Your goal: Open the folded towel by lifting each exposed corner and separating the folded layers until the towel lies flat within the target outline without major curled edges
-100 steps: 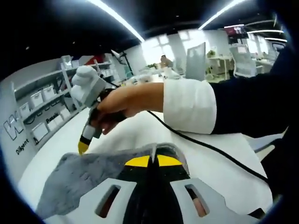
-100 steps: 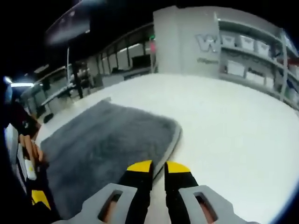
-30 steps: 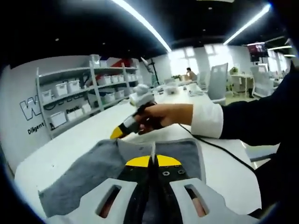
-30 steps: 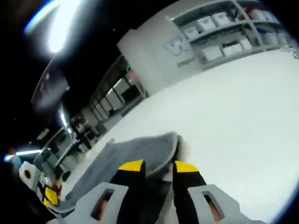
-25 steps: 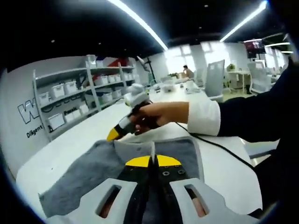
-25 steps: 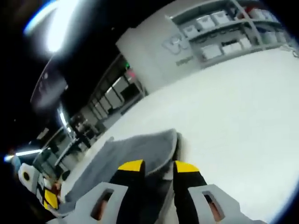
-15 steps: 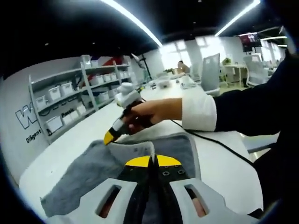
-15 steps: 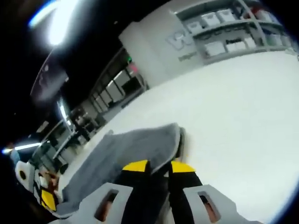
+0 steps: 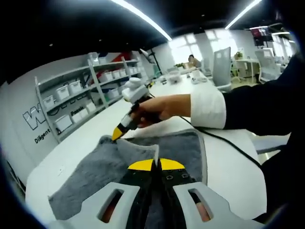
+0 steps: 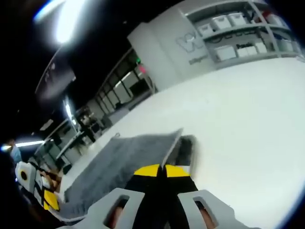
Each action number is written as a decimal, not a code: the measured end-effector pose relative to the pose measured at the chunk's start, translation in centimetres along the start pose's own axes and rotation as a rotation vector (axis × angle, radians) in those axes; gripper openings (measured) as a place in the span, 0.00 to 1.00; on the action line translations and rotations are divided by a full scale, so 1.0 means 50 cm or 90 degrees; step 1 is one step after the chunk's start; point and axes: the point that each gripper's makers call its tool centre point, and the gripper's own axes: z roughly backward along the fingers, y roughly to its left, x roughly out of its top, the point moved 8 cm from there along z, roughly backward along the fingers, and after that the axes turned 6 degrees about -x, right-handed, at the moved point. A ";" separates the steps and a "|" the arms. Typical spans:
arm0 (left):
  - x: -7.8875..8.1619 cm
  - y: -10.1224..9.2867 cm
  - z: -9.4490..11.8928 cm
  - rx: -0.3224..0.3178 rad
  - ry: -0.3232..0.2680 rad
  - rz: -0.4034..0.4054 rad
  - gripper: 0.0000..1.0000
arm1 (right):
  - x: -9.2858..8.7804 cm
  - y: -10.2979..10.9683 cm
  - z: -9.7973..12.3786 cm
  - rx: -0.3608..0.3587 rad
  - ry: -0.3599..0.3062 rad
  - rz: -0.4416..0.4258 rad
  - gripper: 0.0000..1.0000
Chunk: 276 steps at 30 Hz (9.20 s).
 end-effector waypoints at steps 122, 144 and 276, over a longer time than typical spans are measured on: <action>-0.135 0.017 0.371 0.273 -0.249 -0.077 0.03 | 0.088 0.558 -0.331 0.262 0.025 0.074 0.00; -0.153 0.033 0.442 0.335 -0.278 -0.057 0.02 | 0.068 0.628 -0.375 0.297 0.027 0.062 0.00; -0.392 0.147 0.531 0.293 0.149 0.065 0.01 | -0.124 0.752 -0.478 0.319 0.274 0.554 0.00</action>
